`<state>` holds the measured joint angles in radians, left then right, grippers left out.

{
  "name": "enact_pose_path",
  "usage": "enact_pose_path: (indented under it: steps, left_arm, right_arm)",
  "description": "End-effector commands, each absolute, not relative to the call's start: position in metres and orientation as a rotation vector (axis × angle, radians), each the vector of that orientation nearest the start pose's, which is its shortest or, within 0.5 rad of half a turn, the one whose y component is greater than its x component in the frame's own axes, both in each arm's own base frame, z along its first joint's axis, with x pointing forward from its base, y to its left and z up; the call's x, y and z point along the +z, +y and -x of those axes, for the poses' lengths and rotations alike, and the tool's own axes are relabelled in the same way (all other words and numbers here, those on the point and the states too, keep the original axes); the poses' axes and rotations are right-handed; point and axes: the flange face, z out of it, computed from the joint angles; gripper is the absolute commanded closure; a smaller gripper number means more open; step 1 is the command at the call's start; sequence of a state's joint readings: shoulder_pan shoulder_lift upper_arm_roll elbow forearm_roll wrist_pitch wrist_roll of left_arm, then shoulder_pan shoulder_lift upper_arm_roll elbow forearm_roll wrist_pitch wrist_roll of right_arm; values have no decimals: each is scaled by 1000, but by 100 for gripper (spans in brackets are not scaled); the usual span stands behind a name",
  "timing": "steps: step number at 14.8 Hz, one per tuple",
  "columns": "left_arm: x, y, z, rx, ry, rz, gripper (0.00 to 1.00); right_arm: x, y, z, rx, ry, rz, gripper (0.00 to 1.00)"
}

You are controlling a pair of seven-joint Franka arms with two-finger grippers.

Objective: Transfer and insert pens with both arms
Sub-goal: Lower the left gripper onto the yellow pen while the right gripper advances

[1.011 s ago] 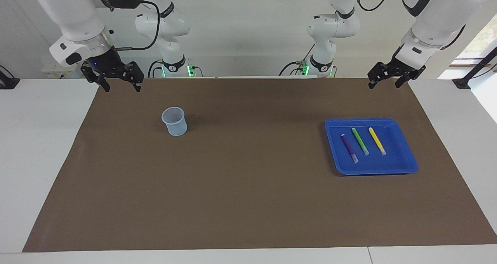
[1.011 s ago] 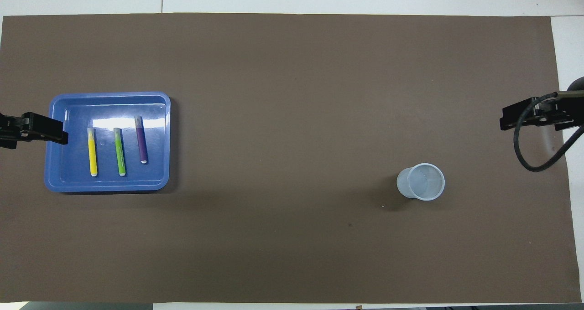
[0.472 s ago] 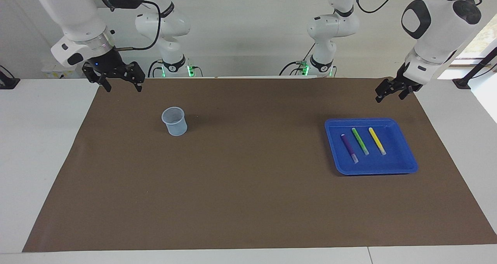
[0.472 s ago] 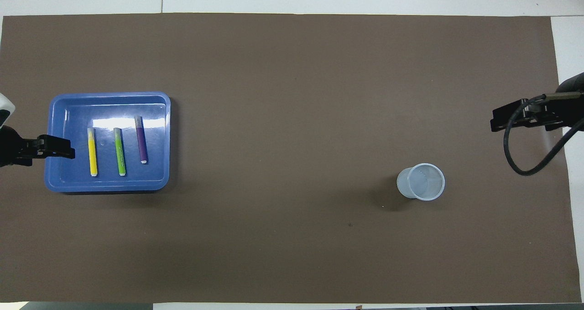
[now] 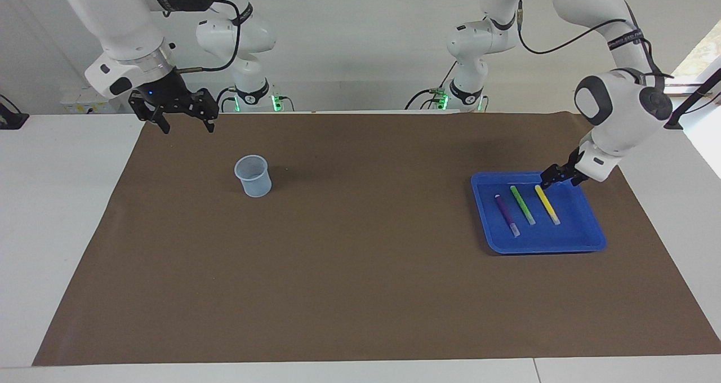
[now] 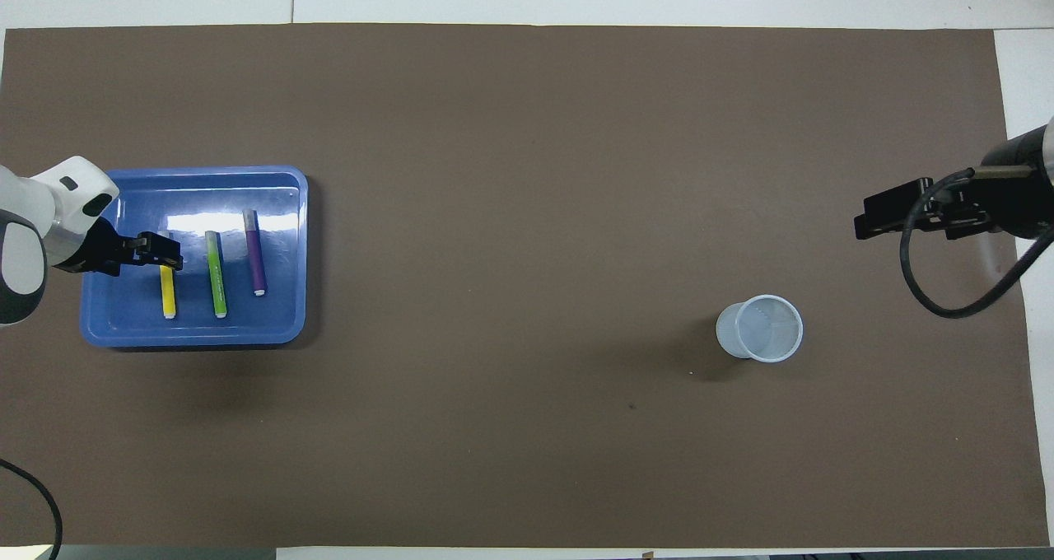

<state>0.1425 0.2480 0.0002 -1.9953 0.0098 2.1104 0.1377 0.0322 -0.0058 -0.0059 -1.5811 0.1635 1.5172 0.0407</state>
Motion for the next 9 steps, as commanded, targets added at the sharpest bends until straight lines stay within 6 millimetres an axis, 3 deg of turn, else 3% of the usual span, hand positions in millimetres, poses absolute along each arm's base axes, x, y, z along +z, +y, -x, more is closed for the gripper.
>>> enact_pose_path:
  steps: [1,4,6,9]
  left_arm:
    - [321,87,-602,229,53,3116,1]
    - [313,85,-605,234,62,3114,5]
    - [307,83,-605,246,69,3113,13]
    - [303,86,-601,265,60,3114,20]
  right_arm:
    - [618,39,-542,67,105,2864,0]
    - [607,50,-541,28,259,2722,0]
    - [599,60,-534,50,385,2597,0]
    - [593,80,-527,75,458,2541,0]
